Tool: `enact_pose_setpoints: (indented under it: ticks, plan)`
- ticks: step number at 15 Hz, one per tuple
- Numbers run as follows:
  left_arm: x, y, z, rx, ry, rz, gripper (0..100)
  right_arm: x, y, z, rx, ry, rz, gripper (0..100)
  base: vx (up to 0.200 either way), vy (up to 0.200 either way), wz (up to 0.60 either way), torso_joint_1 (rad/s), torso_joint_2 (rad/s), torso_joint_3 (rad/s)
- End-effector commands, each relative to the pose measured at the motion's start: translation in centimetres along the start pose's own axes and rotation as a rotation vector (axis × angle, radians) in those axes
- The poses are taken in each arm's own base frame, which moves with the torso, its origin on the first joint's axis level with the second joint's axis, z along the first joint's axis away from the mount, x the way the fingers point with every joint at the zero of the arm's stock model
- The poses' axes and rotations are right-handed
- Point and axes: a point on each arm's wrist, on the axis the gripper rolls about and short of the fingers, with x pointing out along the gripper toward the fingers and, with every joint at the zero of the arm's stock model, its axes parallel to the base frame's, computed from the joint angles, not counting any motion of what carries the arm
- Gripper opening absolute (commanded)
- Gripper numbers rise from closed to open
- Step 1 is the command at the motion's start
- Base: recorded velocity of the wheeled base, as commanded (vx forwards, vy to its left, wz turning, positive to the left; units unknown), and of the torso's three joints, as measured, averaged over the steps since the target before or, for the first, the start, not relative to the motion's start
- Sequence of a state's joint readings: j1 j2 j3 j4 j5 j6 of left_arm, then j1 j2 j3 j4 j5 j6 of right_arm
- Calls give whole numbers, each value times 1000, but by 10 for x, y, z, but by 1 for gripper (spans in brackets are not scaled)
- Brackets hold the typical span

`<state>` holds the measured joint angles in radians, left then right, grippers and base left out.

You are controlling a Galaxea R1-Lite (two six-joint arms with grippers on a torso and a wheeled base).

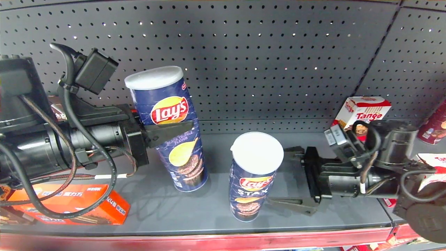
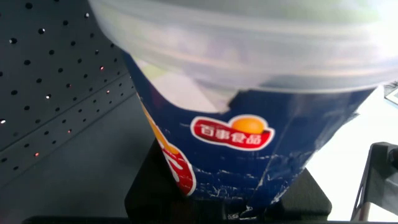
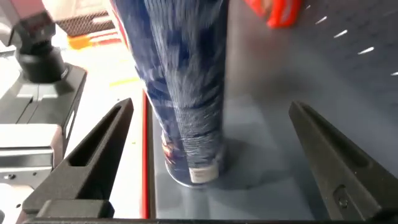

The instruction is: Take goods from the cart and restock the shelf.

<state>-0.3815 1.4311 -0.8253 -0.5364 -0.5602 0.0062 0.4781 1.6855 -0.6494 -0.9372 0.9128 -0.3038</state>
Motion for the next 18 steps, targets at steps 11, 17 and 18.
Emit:
enact_pose_setpoints:
  ticks: [11,17,18]
  plan:
    - [1,-1,4,29,-24,-6,0,-157,173,45,71,30,-606,100,0,0,0,0,0,0]
    - [2,-3,7,37,-34,-13,0,-181,230,-31,183,22,-1009,100,0,0,0,0,0,0]
    - [2,-3,7,36,-33,-14,0,-184,236,-37,204,12,-1053,100,0,0,0,0,0,0]
